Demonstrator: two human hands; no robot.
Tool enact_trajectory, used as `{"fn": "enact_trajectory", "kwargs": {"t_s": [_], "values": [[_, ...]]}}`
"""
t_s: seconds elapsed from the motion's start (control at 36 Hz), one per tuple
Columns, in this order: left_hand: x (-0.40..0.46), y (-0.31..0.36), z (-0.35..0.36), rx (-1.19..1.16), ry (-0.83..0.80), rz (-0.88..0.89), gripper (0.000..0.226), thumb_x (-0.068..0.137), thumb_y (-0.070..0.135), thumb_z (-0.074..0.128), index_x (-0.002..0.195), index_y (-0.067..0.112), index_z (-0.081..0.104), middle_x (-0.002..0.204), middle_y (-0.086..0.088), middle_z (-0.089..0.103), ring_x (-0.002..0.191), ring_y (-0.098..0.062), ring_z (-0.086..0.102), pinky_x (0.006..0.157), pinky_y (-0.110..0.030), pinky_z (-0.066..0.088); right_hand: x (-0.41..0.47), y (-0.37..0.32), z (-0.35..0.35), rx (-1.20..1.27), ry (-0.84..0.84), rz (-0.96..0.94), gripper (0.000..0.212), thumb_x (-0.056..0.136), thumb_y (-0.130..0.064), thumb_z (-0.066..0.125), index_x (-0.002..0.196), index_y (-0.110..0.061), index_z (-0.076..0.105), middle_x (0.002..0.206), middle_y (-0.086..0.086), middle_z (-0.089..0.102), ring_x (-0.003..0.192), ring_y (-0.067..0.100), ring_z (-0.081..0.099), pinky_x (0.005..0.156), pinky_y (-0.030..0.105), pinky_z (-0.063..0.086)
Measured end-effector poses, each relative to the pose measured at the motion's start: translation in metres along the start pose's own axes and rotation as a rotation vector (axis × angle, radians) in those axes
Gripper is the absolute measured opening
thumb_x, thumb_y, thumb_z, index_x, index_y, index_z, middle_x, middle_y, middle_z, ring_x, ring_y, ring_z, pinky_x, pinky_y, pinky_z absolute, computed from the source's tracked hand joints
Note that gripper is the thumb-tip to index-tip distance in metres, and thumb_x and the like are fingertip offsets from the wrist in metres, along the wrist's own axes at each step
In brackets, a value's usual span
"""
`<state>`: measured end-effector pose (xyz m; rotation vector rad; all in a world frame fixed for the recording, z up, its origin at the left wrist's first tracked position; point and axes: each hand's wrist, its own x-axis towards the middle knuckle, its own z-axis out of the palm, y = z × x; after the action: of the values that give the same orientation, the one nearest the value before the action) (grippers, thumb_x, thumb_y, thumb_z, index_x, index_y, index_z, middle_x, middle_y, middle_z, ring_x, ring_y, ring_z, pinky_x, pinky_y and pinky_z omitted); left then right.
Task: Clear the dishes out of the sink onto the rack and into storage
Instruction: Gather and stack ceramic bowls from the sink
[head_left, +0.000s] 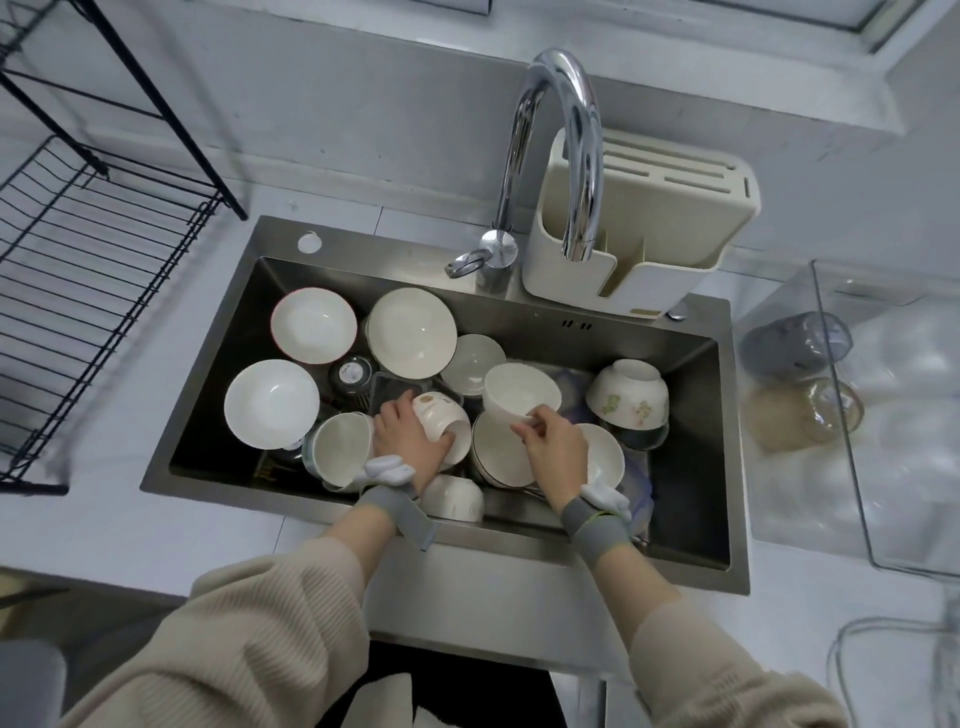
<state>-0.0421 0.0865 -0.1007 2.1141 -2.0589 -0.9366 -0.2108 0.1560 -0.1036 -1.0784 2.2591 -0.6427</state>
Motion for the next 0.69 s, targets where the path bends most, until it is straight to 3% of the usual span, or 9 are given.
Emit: {"fn": "enact_trajectory", "kwargs": {"t_s": [0.28,0.42,0.61,0.69], "values": [[-0.009,0.002,0.001,0.014,-0.004,0.000,0.079,0.080,0.030,0.068,0.146,0.016,0.029,0.141,-0.010,0.034,0.129,-0.029,0.035,0.105,-0.032,0.028,-0.015,0.002,0.013,-0.055,-0.080,0.125,0.024,0.087,-0.034,0.065,0.092,-0.011,0.065,0.092,0.007,0.074,0.096,0.033,0.062,0.078,0.037,0.047],[-0.009,0.000,0.001,0.007,-0.017,0.009,0.078,0.081,0.029,0.067,0.147,0.016,0.028,0.142,-0.011,0.033,0.130,-0.029,0.035,0.106,-0.033,0.028,-0.018,0.004,0.016,0.115,-0.082,0.331,0.028,0.083,-0.035,0.063,0.072,-0.009,0.067,0.074,0.010,0.072,0.086,0.032,0.064,0.076,0.032,0.050],[-0.005,-0.003,0.000,-0.003,-0.015,0.027,0.076,0.082,0.032,0.067,0.146,0.015,0.030,0.141,-0.012,0.034,0.129,-0.030,0.036,0.106,-0.033,0.028,-0.021,0.011,0.029,0.146,-0.159,0.393,0.031,0.086,-0.037,0.061,0.081,-0.008,0.071,0.088,0.015,0.073,0.089,0.035,0.065,0.083,0.033,0.051],[-0.002,-0.004,-0.003,-0.037,0.095,0.073,0.064,0.087,0.036,0.064,0.142,0.012,0.039,0.138,-0.012,0.041,0.126,-0.030,0.040,0.103,-0.034,0.030,-0.019,0.011,0.033,0.140,-0.190,0.397,0.035,0.089,-0.037,0.057,0.084,-0.006,0.072,0.092,0.016,0.073,0.091,0.037,0.067,0.088,0.038,0.052]]}}
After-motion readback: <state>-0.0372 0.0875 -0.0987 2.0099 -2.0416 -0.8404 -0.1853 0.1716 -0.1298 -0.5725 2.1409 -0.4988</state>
